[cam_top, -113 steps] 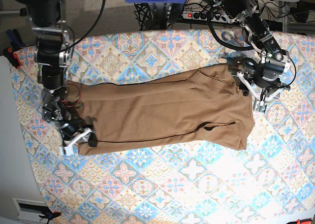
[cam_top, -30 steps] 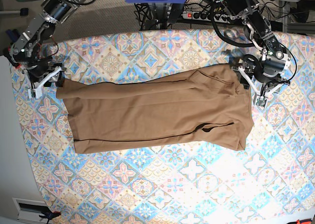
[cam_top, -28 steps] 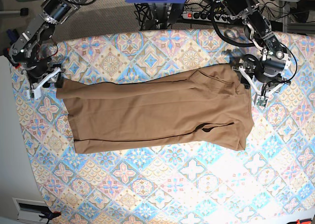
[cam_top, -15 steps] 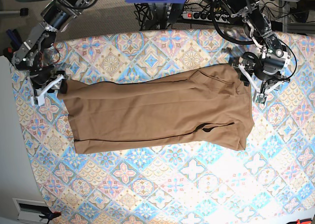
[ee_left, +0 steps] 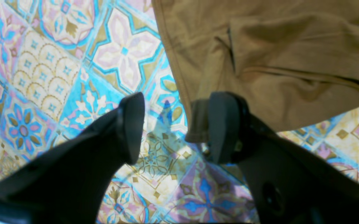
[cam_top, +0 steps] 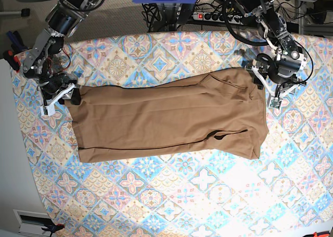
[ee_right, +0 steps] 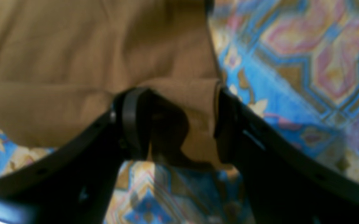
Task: Layout the t-shirt on the table in an organized manner, then fold the t-shirt properly
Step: 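Release the hem and raise the right gripper away from the shirt, then regrasp the shirt's shoulder edge with the left gripper and tug outward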
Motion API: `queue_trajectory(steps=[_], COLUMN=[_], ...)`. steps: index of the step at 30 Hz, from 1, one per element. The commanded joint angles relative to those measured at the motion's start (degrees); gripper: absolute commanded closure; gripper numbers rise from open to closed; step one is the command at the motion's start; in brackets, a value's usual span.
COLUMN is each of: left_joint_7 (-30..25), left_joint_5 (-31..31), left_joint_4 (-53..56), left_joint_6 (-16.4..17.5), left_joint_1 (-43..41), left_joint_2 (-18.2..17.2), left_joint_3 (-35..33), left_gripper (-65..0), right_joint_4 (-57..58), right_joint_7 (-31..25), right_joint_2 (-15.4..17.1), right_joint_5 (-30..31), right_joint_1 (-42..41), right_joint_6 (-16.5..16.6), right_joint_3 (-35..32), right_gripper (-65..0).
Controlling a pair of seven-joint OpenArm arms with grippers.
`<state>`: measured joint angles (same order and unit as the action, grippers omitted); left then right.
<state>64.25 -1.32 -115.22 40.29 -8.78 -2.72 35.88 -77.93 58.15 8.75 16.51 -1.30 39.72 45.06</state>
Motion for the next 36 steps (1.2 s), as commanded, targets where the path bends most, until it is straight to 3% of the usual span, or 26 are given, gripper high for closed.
queue_trajectory(steps=[1, 8, 12, 17, 27, 36], left_joint_7=[-0.9, -1.0, -1.0, -0.6, -0.6, -0.6], left_joint_5=[-0.3, -0.6, -1.1, -9.2, -27.1, -28.1], left_joint_4=[-1.0, -1.1, -1.1, 2.8, 24.7, 28.7], left_joint_6=[-0.3, -0.3, -0.3, -0.3, -0.3, -0.3], left_joint_1=[0.0, 0.0, 1.2, 2.1, 0.6, 0.6], left_joint_2=[-1.0, -2.0, -1.7, -2.1, -7.3, -6.8], left_joint_3=[0.9, 2.7, 10.1, 17.8, 15.2, 10.6], left_gripper=[-32.5, -32.5, -32.8, -32.7, -32.6, -32.6], right_joint_4=[-0.3, 0.0, 0.0, 0.0, -0.1, -0.2], right_joint_7=[-0.3, -2.7, -2.6, -2.6, -2.5, -2.5], right_joint_2=[0.8, 0.8, 0.8, 0.9, 1.0, 1.0], right_joint_5=[0.2, 0.2, 0.2, 0.2, 0.1, 0.1], right_joint_1=[-0.8, -0.8, -0.7, -0.5, -0.4, -0.3], right_joint_6=[0.3, 0.3, 0.3, 0.3, 0.3, 0.3], right_joint_3=[0.1, 0.1, 0.1, 0.1, 0.1, 0.1], right_gripper=[-30.9, -30.9, -30.9, -30.9, -30.9, -30.9])
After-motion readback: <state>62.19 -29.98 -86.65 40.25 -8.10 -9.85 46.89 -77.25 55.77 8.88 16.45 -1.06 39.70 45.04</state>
